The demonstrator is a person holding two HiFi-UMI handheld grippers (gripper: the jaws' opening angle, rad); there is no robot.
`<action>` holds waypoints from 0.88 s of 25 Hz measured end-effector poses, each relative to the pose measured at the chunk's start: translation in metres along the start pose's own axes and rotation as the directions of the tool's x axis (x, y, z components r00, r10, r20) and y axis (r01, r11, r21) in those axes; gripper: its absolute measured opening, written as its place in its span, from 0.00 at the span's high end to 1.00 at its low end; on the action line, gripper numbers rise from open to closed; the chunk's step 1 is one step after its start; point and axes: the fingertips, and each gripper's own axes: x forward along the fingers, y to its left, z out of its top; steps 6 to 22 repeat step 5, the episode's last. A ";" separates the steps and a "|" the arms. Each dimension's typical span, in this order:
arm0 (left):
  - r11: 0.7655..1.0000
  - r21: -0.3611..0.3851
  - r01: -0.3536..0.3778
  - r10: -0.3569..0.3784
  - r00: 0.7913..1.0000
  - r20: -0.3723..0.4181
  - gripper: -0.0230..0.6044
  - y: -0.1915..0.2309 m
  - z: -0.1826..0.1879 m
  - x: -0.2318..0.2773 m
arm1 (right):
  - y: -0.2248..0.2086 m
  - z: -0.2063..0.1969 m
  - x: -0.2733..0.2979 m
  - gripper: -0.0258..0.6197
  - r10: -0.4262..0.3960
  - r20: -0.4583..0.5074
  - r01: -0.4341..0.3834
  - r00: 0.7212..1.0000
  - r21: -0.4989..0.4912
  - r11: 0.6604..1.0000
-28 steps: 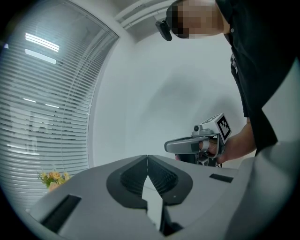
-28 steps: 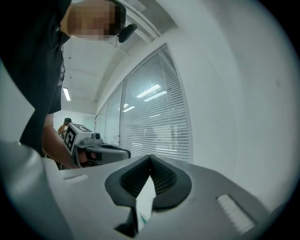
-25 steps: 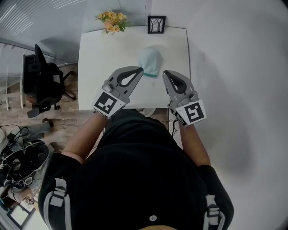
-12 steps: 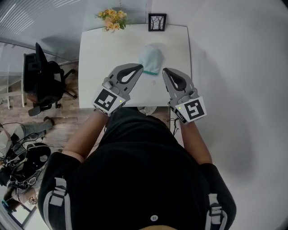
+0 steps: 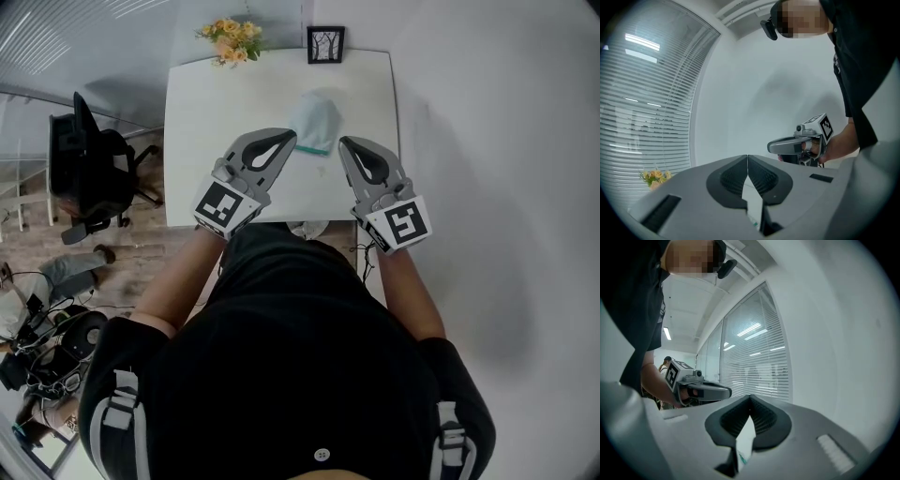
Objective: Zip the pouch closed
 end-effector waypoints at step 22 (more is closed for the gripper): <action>1.000 0.021 -0.014 0.014 1.000 0.009 0.95 0.006 0.000 0.000 | -0.002 0.002 0.004 0.94 -0.008 0.002 0.008 1.000 0.008 1.000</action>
